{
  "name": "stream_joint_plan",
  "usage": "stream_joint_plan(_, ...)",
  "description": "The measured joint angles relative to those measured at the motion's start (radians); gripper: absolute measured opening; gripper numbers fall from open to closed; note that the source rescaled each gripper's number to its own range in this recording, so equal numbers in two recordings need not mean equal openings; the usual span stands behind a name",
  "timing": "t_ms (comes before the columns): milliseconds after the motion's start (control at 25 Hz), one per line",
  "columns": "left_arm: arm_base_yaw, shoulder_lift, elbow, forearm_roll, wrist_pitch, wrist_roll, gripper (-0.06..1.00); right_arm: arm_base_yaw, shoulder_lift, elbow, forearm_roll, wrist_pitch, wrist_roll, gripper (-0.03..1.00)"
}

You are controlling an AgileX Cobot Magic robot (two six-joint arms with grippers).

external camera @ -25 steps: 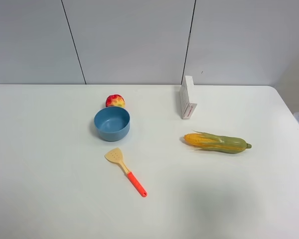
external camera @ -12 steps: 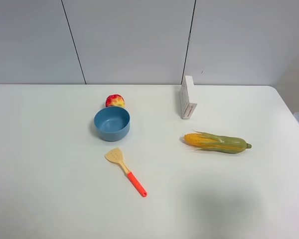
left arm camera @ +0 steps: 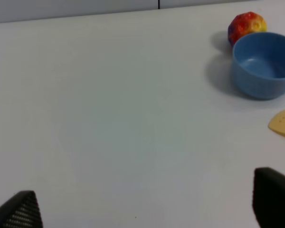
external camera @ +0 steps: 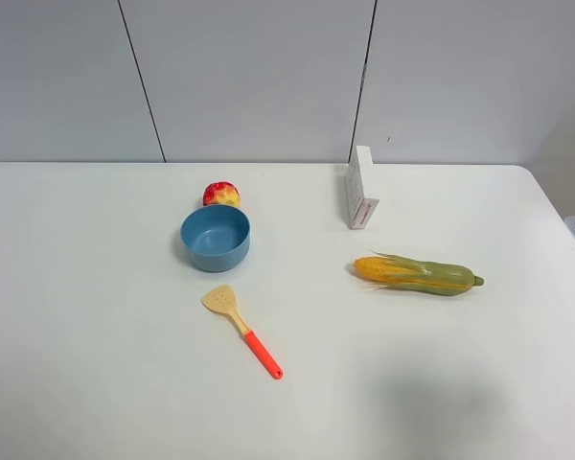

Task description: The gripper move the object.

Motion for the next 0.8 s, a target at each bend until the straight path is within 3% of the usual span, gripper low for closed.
stream_joint_plan(800,0.000,0.000,0.000,0.000,0.000,0.000,1.00,0.000,-0.165,0.000,-0.005,0.001,0.010,0.98)
